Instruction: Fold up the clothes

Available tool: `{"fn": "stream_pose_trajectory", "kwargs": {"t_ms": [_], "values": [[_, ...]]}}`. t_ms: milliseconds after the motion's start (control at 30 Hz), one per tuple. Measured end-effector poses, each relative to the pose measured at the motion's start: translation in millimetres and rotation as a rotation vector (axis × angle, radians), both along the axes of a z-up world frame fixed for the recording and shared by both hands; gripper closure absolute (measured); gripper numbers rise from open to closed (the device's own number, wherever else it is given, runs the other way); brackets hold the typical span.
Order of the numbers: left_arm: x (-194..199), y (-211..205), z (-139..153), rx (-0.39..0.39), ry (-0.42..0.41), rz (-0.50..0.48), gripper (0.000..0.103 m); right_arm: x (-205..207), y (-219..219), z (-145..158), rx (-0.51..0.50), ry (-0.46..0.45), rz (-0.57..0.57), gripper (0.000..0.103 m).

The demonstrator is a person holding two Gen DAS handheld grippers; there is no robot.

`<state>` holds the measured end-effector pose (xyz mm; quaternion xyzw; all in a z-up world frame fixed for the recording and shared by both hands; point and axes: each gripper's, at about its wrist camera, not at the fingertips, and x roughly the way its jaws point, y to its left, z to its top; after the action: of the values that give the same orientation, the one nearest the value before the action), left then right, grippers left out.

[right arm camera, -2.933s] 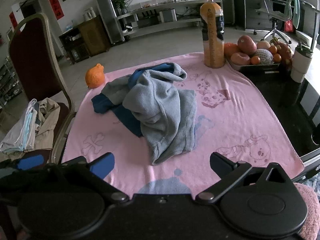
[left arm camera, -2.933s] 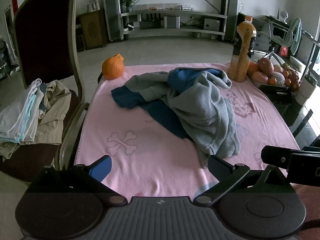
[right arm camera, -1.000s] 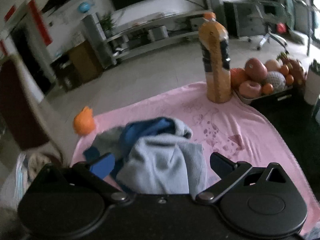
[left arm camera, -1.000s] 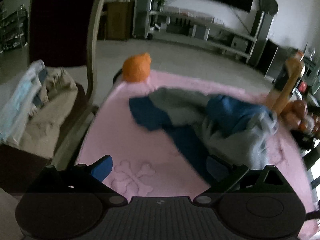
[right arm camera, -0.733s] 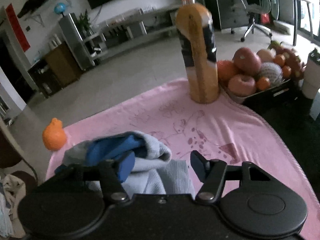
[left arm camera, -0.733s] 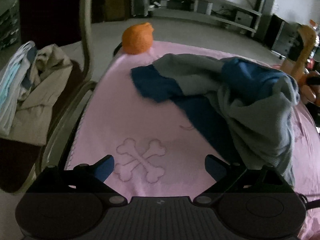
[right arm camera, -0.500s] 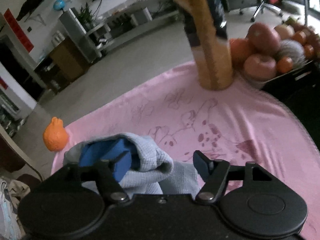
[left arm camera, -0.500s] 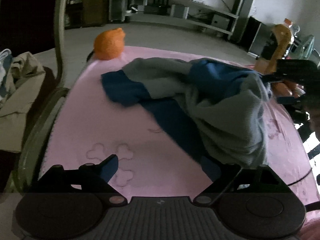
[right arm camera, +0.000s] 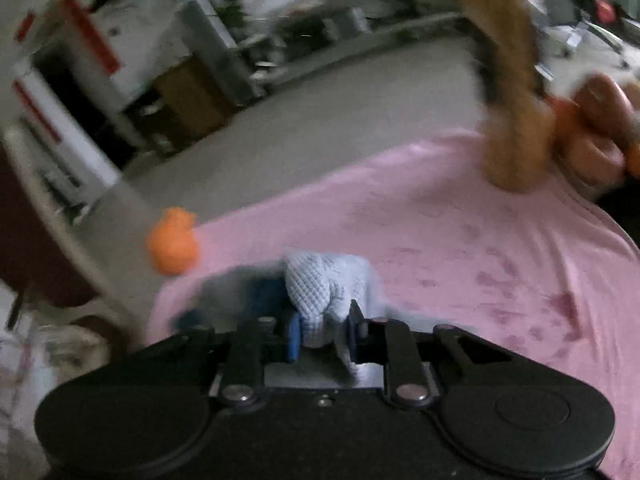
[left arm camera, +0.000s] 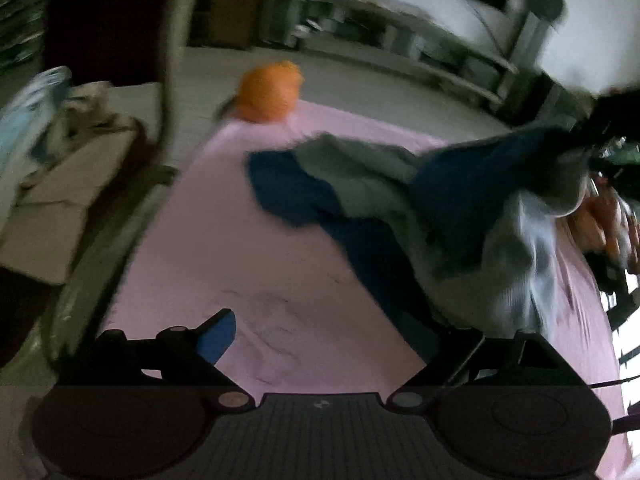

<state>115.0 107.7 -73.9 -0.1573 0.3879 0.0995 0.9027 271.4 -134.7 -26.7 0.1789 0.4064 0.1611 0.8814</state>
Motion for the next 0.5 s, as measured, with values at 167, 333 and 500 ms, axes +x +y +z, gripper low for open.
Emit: {"fn": "stream_pose_trajectory", "kwargs": {"t_ms": [167,333,500], "values": [[-33.0,40.0,31.5,-0.070,-0.096,0.110,0.014,-21.8,84.2,106.8,0.088,-0.185,0.056,0.084],[-73.2,47.0,70.1,0.015,-0.229,0.102,0.014,-45.7,81.2,231.7,0.224,-0.407,-0.009,0.085],[-92.1,33.2,95.4,0.036,-0.308,0.035,0.013,-79.7,-24.5,273.8,0.354,-0.520,-0.168,0.084]]}}
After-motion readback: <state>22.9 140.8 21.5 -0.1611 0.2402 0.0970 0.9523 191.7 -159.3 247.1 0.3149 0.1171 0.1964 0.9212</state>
